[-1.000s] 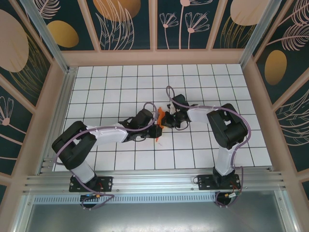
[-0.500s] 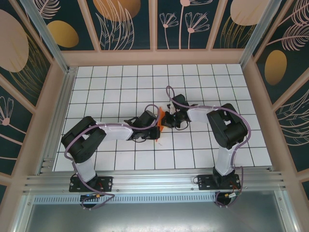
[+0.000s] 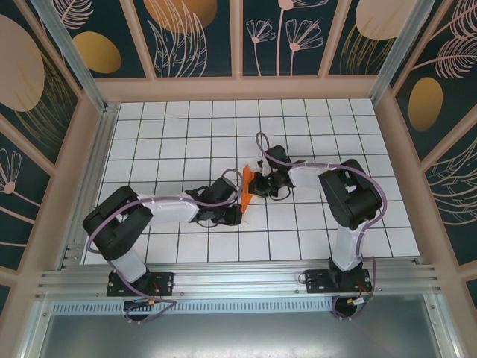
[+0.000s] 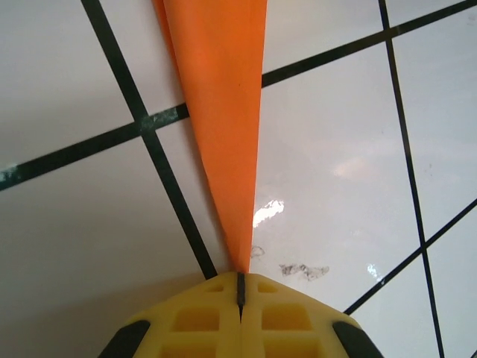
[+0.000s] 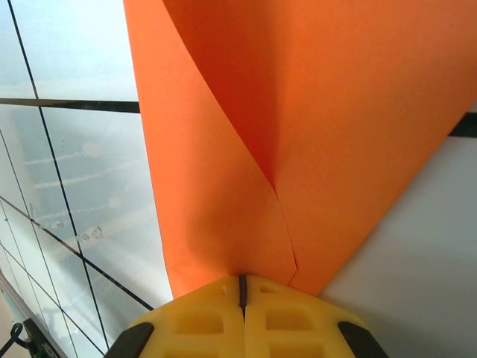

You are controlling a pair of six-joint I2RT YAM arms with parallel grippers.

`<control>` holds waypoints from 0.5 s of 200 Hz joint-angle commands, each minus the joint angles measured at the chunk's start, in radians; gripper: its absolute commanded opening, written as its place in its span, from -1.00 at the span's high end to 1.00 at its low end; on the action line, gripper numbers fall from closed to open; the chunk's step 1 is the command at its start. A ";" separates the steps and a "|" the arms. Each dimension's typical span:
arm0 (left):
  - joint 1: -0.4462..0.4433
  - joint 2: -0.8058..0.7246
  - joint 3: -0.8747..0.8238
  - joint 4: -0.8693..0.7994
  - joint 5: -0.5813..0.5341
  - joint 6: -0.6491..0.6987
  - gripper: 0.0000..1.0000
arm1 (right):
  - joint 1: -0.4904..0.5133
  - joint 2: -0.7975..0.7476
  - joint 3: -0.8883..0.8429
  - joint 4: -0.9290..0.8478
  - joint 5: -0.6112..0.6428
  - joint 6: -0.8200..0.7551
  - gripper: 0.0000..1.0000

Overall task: Fold a paper plane with a square sheet of paper (pick it up from the middle)
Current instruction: Fold the wing for the fifth time at the center of the table.

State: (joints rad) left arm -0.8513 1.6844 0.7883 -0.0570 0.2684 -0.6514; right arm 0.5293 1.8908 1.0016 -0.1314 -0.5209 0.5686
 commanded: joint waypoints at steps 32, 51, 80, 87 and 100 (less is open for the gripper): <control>-0.002 -0.101 -0.008 0.088 -0.115 -0.140 0.89 | 0.006 0.108 -0.047 -0.072 0.166 0.016 0.95; -0.002 -0.085 -0.018 0.199 -0.130 -0.231 0.91 | 0.006 0.109 -0.047 -0.068 0.162 0.015 0.95; 0.000 -0.016 0.028 0.208 -0.169 -0.262 0.92 | 0.006 0.105 -0.047 -0.066 0.156 0.016 0.95; 0.001 0.000 0.034 0.217 -0.162 -0.268 0.94 | 0.006 0.104 -0.047 -0.067 0.156 0.014 0.95; 0.000 0.024 0.042 0.220 -0.164 -0.278 0.96 | 0.006 0.103 -0.046 -0.067 0.154 0.014 0.95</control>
State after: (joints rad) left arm -0.8509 1.6566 0.7979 0.1177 0.1333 -0.8700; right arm 0.5293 1.8923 1.0035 -0.1303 -0.5232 0.5827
